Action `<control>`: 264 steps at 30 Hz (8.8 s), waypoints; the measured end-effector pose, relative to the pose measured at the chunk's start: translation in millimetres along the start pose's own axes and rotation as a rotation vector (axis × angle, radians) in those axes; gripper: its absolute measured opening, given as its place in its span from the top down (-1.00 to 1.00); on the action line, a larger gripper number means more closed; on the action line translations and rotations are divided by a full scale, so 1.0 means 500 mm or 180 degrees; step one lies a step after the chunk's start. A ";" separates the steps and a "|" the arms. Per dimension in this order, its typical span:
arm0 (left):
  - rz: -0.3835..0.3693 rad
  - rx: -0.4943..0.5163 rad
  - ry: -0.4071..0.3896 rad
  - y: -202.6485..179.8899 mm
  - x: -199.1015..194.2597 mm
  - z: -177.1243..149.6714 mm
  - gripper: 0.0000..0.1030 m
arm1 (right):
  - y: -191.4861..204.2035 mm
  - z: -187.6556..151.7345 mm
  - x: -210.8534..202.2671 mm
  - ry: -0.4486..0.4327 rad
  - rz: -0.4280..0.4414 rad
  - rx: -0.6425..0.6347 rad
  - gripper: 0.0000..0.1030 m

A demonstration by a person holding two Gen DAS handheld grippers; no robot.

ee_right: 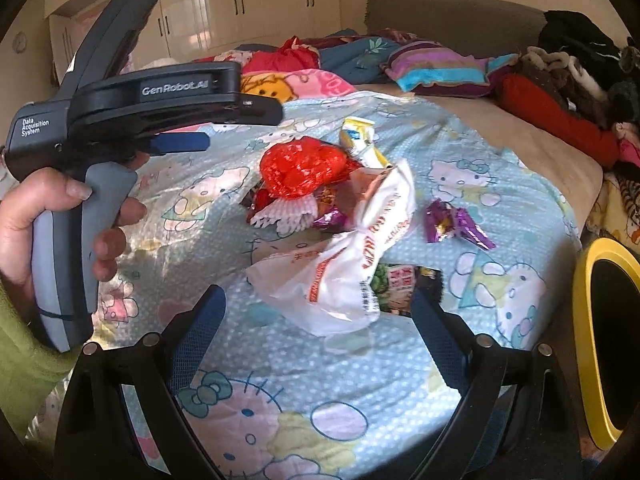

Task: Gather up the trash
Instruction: 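Grasp the red plastic bag with the left tool while the right tool grasps the white printed bag, then carry both bags over the yellow bin and open both tools to drop them, then move both tools back toward the remaining candy wrappers on the sheet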

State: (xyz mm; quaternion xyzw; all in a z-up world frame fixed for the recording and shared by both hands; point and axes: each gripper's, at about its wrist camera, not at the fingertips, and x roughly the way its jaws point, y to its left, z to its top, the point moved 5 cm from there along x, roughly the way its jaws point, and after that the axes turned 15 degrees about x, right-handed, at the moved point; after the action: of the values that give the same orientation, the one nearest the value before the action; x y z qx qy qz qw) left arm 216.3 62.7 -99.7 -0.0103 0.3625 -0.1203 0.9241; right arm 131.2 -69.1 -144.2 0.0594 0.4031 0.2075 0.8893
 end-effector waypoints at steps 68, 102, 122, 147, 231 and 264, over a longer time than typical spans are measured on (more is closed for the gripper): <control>-0.0787 0.0462 -0.0809 -0.240 -0.132 0.120 0.95 | -0.138 0.109 -0.242 -0.1027 0.0360 0.0101 0.63; -0.1142 0.0960 -0.0535 -0.477 -0.074 0.093 0.95 | -0.512 0.087 -0.313 -0.1128 -0.0154 0.1129 0.63; -0.1426 0.1303 -0.0238 -0.624 0.004 0.050 0.95 | -0.604 0.064 -0.311 -0.0932 -0.0148 0.1348 0.62; -0.1602 0.1654 0.0253 -0.732 0.133 -0.030 -0.04 | -0.718 0.027 -0.314 -0.0973 -0.0319 0.1951 0.01; 0.0066 0.0333 -0.0615 -0.213 -0.052 0.093 -0.79 | -0.305 0.038 -0.175 -0.0517 -0.0122 0.0951 -0.71; 0.0194 0.1077 0.0183 -0.034 0.118 0.072 -0.50 | -0.182 0.029 -0.005 -0.0011 -0.0092 0.0738 -0.71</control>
State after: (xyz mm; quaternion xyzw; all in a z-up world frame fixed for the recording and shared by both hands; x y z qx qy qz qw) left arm 278.6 30.1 -110.8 0.1598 0.3635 -0.1517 0.9052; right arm 169.8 -151.7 -157.3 0.1564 0.4237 0.1465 0.8801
